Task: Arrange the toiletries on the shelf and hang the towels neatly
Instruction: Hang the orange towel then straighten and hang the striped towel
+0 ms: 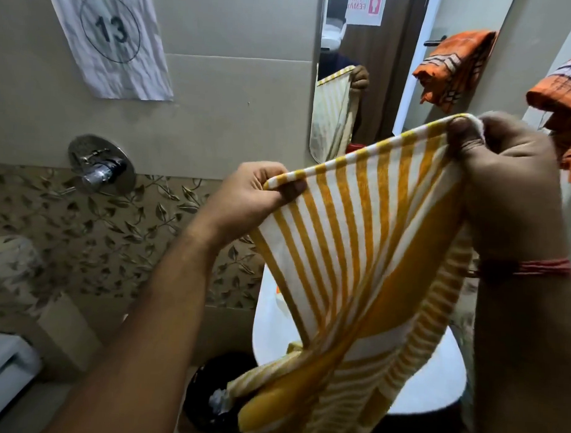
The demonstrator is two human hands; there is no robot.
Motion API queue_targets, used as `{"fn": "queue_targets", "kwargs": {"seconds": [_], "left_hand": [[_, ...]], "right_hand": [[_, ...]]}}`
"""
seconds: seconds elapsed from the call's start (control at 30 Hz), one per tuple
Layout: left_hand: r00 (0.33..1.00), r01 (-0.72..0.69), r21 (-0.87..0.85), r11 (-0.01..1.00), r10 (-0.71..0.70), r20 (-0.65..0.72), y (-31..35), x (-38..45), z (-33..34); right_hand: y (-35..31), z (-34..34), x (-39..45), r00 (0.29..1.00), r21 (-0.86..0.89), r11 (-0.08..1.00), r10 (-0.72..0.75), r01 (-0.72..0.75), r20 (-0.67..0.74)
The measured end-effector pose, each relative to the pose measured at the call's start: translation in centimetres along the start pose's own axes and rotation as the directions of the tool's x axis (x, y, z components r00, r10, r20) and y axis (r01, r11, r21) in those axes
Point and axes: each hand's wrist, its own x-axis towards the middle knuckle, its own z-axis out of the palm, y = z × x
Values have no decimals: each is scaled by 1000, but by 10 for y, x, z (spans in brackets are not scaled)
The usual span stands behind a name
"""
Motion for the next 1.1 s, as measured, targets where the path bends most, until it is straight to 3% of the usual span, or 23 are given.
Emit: {"fn": "queue_targets", "kwargs": {"seconds": [0.1,0.3,0.5,0.63,0.77,0.83,0.93,1.0,1.1], "left_hand": [[994,-59,-93,994,49,-99,6,4,2],[990,-74,-396,915,20,-139,24,8,-8],[980,-110,-466,878,17,-200,30,12,-5],[984,-92,-220,971,54,-172,24,13,2],[975,-77,-10,997,73,-212,16,14,3],[977,-19,218,976,64,-202,14,15,3],[995,94,483,870,-74,-60,3,16,4],[995,103,549,830,-81,-64,-6,18,3],[974,61,535,842,68,-218,-10,19,-2]], "right_hand": [[7,10,-1,998,5,998,56,-56,-11],[16,18,-6,991,-41,996,77,-73,111],[7,22,-8,978,12,998,57,-61,202],[8,28,-11,945,-80,996,58,-34,322],[6,33,-15,878,-172,985,91,-10,470],[7,32,-15,845,-254,967,112,29,523],[15,31,-14,828,-371,921,112,121,549],[23,33,-16,811,-393,907,115,150,574],[37,41,-20,777,-407,896,126,178,617]]}}
